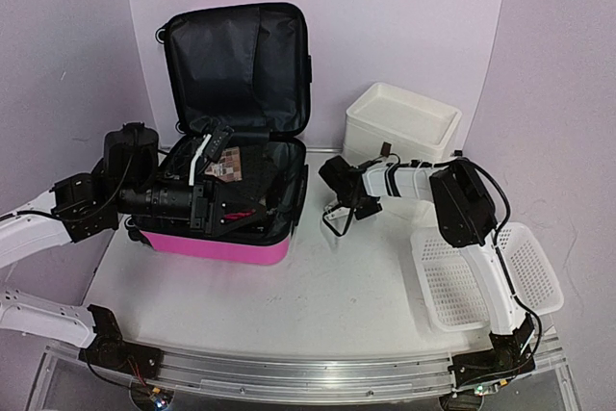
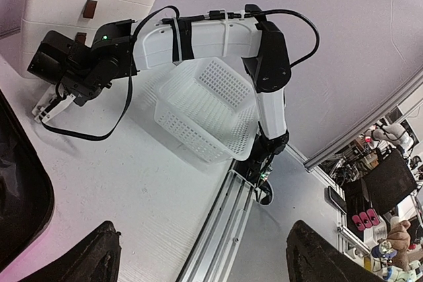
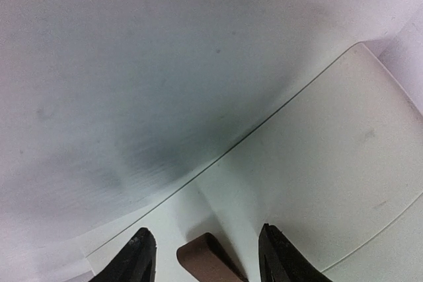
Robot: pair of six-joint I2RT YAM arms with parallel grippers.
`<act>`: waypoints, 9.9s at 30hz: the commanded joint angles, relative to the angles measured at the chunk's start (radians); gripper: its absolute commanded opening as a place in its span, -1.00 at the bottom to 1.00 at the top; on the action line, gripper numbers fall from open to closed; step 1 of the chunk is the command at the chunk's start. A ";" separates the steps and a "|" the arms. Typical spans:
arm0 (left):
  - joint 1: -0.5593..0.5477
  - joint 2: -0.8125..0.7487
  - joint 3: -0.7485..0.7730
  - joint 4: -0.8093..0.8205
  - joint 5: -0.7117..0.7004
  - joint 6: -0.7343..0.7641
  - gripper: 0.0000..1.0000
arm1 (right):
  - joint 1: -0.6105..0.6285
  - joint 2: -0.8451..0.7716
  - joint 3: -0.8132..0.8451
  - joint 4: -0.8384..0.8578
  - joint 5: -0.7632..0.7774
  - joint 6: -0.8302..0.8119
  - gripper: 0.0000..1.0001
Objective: Open, take out, and arrange the luggage
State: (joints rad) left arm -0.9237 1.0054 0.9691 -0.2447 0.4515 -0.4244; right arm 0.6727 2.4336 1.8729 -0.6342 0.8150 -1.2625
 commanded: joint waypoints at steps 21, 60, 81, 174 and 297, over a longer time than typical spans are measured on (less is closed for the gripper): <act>-0.003 -0.008 0.082 0.027 0.041 -0.031 0.73 | -0.087 -0.010 -0.022 0.083 -0.123 -0.324 -0.52; -0.003 0.063 0.126 0.032 0.074 -0.030 0.73 | 0.178 -0.223 -0.017 -0.367 -0.319 0.309 -1.00; -0.003 0.049 0.108 0.002 0.012 -0.001 0.74 | 0.264 -0.370 -0.083 -0.415 -0.513 0.731 0.96; 0.831 1.016 0.508 0.094 0.690 -0.051 0.26 | 0.240 -1.216 -0.721 -0.271 -0.619 1.637 0.97; 0.391 0.308 -0.076 0.463 0.124 -1.073 -0.15 | 0.372 -0.505 -0.490 1.042 -0.507 0.208 -1.00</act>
State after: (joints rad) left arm -0.5201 1.3624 0.8917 0.1398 0.5755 -1.5703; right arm 1.0428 1.9717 1.3739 0.3801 0.2981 -1.1122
